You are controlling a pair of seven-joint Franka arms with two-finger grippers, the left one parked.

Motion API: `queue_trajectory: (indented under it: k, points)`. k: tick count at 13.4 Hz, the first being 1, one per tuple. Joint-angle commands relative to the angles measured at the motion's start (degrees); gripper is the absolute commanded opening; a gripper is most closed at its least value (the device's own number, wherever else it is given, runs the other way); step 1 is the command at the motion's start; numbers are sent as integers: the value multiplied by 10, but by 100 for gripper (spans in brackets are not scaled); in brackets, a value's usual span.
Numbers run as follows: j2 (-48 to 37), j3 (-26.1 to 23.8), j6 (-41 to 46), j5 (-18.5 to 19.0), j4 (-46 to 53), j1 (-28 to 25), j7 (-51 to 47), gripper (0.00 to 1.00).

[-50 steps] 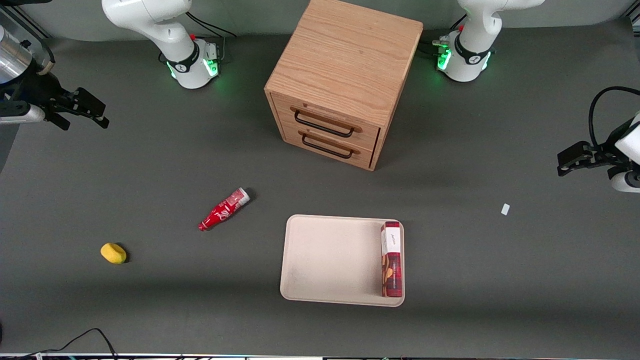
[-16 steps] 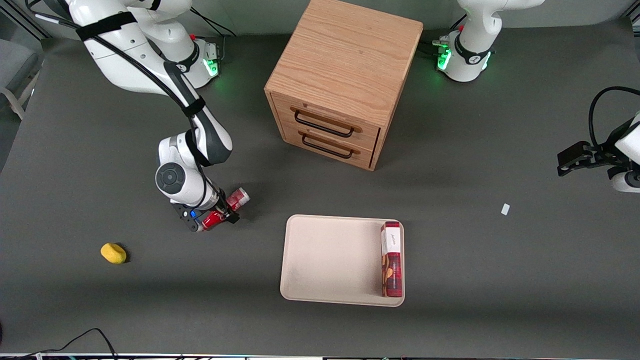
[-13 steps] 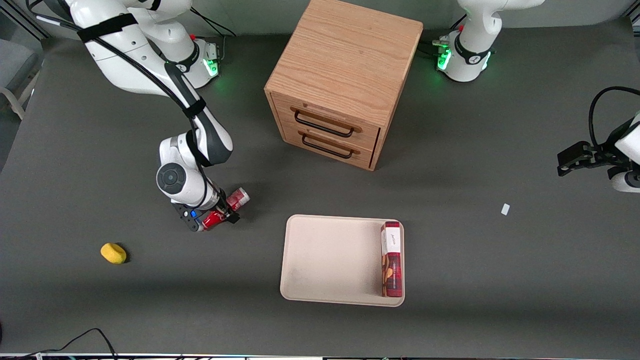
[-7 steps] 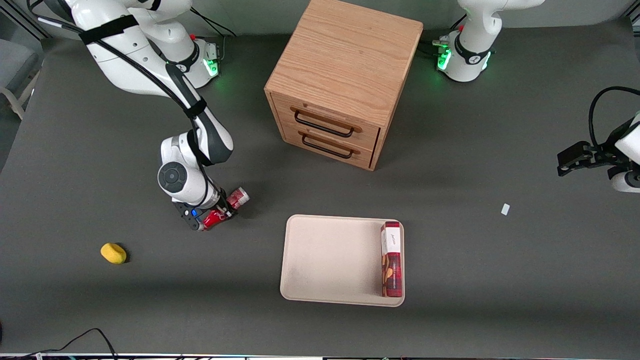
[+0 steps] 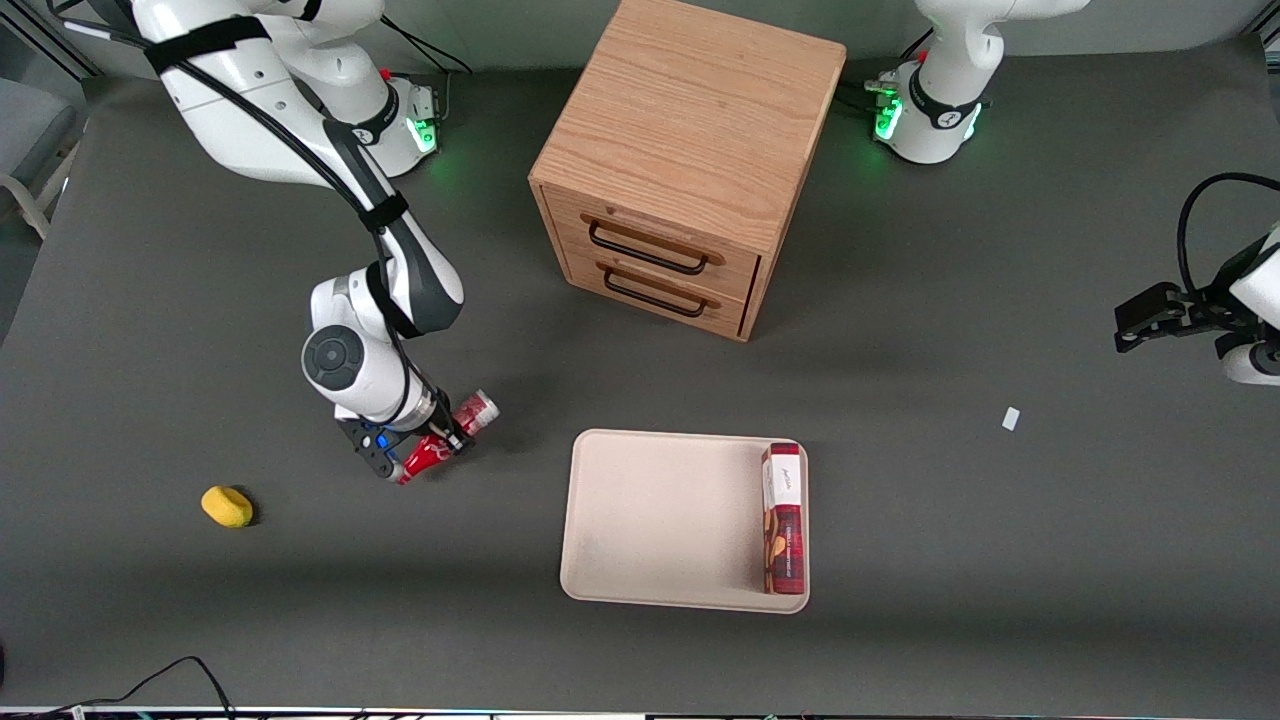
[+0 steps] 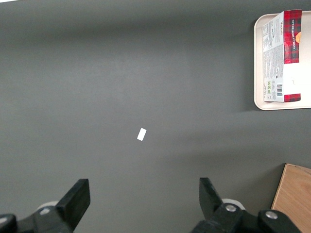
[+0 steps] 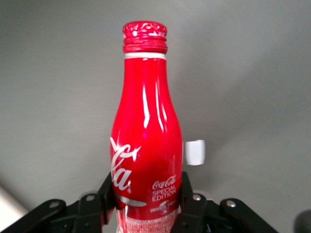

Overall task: Place coke bottle on tray
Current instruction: 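Carry the held bottle over the white tray with the right gripper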

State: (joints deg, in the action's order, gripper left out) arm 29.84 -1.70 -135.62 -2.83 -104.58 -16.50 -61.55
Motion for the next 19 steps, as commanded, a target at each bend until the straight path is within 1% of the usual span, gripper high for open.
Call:
queue_trajectory:
  k: [1,3,5,6,7,8,9,10,13,16,19]
  points:
    - [20,-6,114,10,153,-7,52,0]
    - [71,-18,161,14,267,-12,58,0]
    - [119,-36,177,51,353,-20,65,0]
    - [139,-44,175,60,385,-22,95,0]
    - [161,-50,167,59,415,-25,152,0]
    - [188,-60,149,58,444,-26,229,0]
    - [209,-71,131,57,466,-27,278,0]
    - [229,-76,114,57,479,-28,302,0]
    - [274,-111,56,57,485,-33,313,0]
    - [305,-106,50,61,482,-53,304,0]
    - [331,-104,51,61,477,-54,290,4]
